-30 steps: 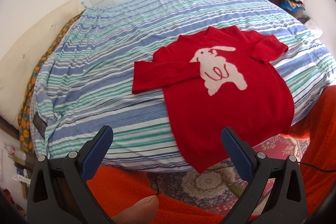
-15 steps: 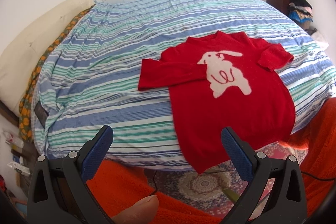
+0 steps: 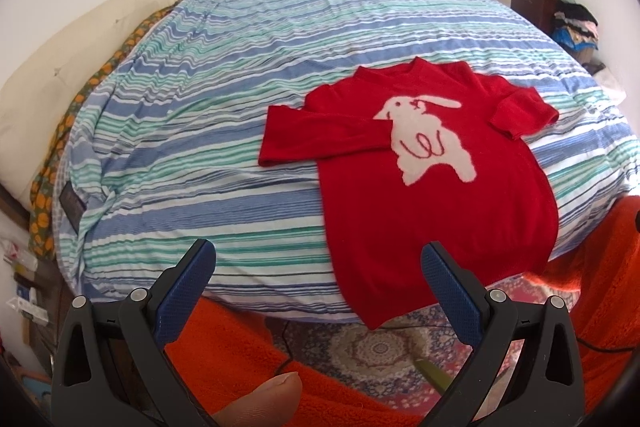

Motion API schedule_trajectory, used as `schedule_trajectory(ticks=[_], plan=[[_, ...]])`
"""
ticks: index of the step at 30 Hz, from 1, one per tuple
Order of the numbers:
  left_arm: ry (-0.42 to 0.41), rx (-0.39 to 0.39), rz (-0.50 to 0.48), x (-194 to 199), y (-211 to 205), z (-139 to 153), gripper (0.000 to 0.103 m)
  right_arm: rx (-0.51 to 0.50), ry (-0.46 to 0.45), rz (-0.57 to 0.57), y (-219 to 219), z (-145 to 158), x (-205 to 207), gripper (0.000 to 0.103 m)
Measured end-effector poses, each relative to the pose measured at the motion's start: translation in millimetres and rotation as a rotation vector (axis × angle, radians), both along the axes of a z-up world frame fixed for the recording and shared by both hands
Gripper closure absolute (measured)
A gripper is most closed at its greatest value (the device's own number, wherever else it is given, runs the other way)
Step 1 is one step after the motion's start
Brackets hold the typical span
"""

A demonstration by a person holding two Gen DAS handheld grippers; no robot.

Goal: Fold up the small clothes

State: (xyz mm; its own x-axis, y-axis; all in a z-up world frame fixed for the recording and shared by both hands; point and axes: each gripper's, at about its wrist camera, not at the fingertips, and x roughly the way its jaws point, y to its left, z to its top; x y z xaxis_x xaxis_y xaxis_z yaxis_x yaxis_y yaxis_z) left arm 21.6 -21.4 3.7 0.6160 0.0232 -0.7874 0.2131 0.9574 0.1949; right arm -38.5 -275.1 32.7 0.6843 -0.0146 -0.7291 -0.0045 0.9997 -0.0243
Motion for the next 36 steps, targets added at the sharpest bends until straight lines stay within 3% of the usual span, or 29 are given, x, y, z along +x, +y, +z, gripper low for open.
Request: schedule_trajectory(ticks=[4,9,11,13,14,16,20,22,23,26,30,33,36], plan=[[-0.008,-0.017,-0.017,1,-9,4,0.000,0.022,-0.002,0.030,3,-2,9,0.000],[0.005,-0.030,-0.037,5,-14,1,0.000,0.058,-0.093,0.123,-6,-2,39,0.000],[0.016,-0.024,-0.038,6,-16,-2,0.000,-0.008,-0.105,0.170,-19,-24,72,0.000],[0.021,-0.026,-0.034,6,-15,-2,0.000,-0.094,-0.026,0.177,-35,-65,120,0.001],[0.021,-0.027,-0.028,5,-13,-2,0.001,-0.119,0.026,0.177,-43,-87,144,0.006],[0.018,-0.020,-0.010,4,-9,-1,0.001,-0.137,0.124,0.192,-57,-127,186,0.026],[0.051,-0.005,0.049,4,2,-9,0.000,-0.188,0.211,0.253,-66,-186,235,0.034],[0.072,0.008,0.075,4,7,-14,0.000,-0.147,0.224,0.270,-78,-195,243,0.070],[0.076,0.017,0.085,4,9,-15,0.000,-0.140,0.216,0.243,-90,-190,245,0.094],[0.090,0.041,0.097,3,12,-19,0.000,-0.078,0.105,0.075,-153,-149,238,0.094],[0.112,0.059,0.082,10,3,-24,0.001,0.070,0.002,-0.248,-278,-103,204,0.094],[0.112,0.058,0.043,14,-16,-21,0.000,0.122,0.028,-0.427,-357,-107,180,0.094],[0.099,0.057,-0.006,13,-37,-14,0.001,0.215,0.104,-0.524,-407,-137,165,0.094]])
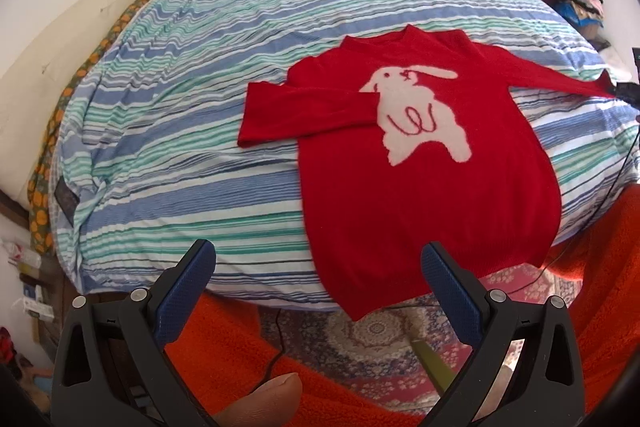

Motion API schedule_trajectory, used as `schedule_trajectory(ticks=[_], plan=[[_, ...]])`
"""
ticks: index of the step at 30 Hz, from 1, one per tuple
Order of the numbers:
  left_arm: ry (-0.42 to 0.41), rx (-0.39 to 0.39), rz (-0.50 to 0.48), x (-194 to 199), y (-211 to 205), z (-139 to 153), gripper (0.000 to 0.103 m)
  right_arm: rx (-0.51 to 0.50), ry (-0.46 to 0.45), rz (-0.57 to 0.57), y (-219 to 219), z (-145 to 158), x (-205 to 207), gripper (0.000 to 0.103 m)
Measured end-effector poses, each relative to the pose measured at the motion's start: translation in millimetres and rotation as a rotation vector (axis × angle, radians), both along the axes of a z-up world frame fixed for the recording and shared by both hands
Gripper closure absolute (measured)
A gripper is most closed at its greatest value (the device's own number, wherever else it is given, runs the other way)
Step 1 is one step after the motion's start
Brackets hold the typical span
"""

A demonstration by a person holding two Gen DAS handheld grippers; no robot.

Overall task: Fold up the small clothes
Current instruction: 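Grasp the sweater's sleeve cuff with the right gripper and pull it outward, then grasp the other sleeve cuff with the left gripper and stretch it outward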

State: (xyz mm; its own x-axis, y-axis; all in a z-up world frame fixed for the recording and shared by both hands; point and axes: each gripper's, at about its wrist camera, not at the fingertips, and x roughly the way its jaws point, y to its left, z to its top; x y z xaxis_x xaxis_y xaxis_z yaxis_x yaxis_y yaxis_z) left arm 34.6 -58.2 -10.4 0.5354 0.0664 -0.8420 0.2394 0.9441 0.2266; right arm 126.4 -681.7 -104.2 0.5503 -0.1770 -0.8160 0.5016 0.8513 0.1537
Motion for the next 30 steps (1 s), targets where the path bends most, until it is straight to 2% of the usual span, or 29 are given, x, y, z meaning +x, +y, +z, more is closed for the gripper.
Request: schedule_trajectory(ticks=[3,7,11,13,14,15,17,19,21,23,26,28,30], plan=[[-0.021,0.009,-0.043,-5,-17,7,0.000,0.058,0.035,-0.040,-16,-25,-13,0.094],[-0.014,0.020,-0.059,-9,-23,6,0.001,0.020,0.102,-0.051,-9,-41,-10,0.094],[0.042,0.019,-0.034,-4,-17,-10,0.001,-0.008,0.184,-0.045,-5,-50,-4,0.092],[0.075,0.013,-0.007,0,-10,-19,0.001,-0.058,0.198,-0.036,-1,-46,-5,0.072],[0.088,0.011,0.011,2,-5,-23,0.001,-0.082,0.206,-0.039,1,-43,-7,0.044],[0.092,0.010,0.035,4,1,-27,0.001,-0.099,0.208,-0.045,2,-38,-11,0.023],[0.096,0.011,0.097,8,16,-35,0.001,-0.147,0.160,-0.070,10,-17,-29,0.022],[0.128,-0.020,0.117,16,26,-44,0.001,-0.202,0.090,-0.069,29,12,-48,0.022],[0.144,-0.044,0.117,28,28,-51,0.001,-0.259,0.003,-0.031,61,41,-72,0.022],[0.121,-0.054,0.072,46,17,-53,0.001,-0.292,-0.077,0.032,105,62,-90,0.018],[0.059,-0.041,-0.044,83,-14,-56,0.001,-0.259,-0.179,0.137,180,72,-113,0.014],[0.020,-0.020,-0.114,114,-36,-64,0.001,-0.202,-0.209,0.204,226,67,-117,0.014],[0.016,0.012,-0.146,147,-52,-77,0.001,-0.144,-0.220,0.264,261,60,-118,0.014]])
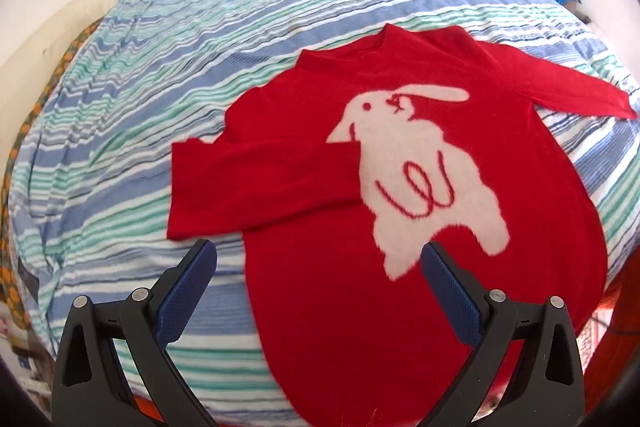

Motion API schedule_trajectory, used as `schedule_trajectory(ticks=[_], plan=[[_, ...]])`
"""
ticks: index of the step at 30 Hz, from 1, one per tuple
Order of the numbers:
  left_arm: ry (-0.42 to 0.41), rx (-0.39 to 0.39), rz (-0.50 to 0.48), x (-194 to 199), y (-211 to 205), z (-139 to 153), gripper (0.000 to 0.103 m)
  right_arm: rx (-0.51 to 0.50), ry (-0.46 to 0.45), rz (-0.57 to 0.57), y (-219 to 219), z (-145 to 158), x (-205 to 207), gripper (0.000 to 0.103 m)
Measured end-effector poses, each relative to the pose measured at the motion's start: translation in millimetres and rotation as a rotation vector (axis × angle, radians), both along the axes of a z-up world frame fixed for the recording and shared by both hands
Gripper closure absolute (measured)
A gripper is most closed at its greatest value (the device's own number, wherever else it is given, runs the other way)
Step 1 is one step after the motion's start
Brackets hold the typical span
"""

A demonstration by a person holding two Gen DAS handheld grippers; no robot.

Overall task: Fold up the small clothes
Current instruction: 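Grasp the other sleeve cuff with the left gripper and stretch it outward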

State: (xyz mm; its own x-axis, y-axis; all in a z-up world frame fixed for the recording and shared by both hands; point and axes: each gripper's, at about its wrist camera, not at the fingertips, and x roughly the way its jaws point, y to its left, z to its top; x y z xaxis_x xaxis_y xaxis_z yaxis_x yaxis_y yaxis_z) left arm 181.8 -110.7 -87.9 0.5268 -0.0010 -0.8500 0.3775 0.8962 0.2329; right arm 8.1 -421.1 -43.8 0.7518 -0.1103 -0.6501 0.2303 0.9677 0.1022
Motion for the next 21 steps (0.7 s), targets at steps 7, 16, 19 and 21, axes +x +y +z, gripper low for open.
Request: schedule_trajectory(ticks=[7,16,19,21], plan=[[0.146,0.107,0.010,79,-25,-68,0.020,0.042,0.047,0.148,50,-20,5,0.014],[0.151,-0.208,0.204,88,44,-24,0.097,-0.015,0.046,0.189,62,-22,2,0.014],[0.098,-0.333,0.338,87,119,17,0.097,-0.028,0.041,0.185,64,-20,1,0.014],[0.052,-0.365,0.434,87,173,38,0.097,-0.037,0.043,0.186,65,-20,2,0.014]])
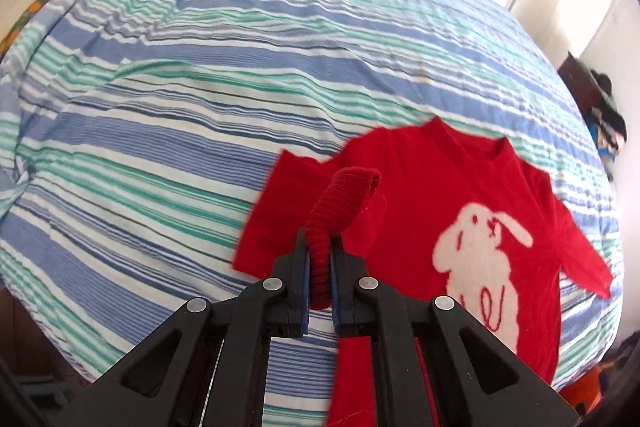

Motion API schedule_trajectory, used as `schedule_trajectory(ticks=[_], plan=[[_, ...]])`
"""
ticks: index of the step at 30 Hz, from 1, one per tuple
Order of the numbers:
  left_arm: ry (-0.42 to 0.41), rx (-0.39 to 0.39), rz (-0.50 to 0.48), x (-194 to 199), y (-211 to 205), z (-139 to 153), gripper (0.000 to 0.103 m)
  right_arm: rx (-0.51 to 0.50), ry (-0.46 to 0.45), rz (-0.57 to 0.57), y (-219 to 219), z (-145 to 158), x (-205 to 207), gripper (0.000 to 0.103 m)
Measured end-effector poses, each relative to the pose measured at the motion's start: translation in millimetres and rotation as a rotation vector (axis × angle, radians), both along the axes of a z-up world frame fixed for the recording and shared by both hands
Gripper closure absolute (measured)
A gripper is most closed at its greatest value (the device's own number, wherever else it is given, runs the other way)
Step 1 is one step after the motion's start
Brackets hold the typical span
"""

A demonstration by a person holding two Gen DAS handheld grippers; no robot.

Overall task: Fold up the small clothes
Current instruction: 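Grasp the other sleeve cuff with the left gripper and stretch it outward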

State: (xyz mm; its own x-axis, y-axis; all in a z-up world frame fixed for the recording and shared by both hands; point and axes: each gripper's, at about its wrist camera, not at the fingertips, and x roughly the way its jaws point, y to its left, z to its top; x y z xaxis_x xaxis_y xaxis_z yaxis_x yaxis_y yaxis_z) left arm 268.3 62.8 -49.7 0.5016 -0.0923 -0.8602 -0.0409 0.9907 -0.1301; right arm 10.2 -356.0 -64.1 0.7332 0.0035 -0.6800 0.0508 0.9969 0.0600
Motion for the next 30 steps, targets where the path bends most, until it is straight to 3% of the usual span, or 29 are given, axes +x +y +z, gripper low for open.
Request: schedule_trajectory(ticks=[4,8,13,17,21,24,26,27,29,30], plan=[[-0.012,0.036,0.203,3,104,6,0.097,-0.023,0.004,0.015,8,-2,3,0.014],[0.040,0.102,0.323,4,161,-25,0.097,-0.045,0.014,0.048,24,-4,6,0.014],[0.136,0.123,0.388,5,195,-67,0.097,-0.079,0.014,0.101,47,-5,6,0.014],[0.106,0.097,0.400,11,203,-54,0.097,-0.111,0.020,0.121,56,-6,5,0.014],[0.081,0.100,0.473,21,223,-42,0.097,-0.123,0.036,0.119,58,-10,7,0.014],[0.229,0.072,0.480,33,231,-79,0.096,-0.121,0.050,0.125,59,-14,10,0.014],[0.336,0.093,0.462,34,230,-106,0.083,-0.119,0.056,0.132,60,-16,12,0.014],[0.340,0.100,0.473,30,232,-110,0.078,-0.117,0.061,0.136,61,-17,13,0.014],[0.277,0.044,0.526,16,243,-106,0.037,-0.119,0.064,0.140,61,-18,12,0.014],[0.237,-0.009,0.549,7,251,-103,0.031,-0.122,0.062,0.140,61,-18,11,0.014]])
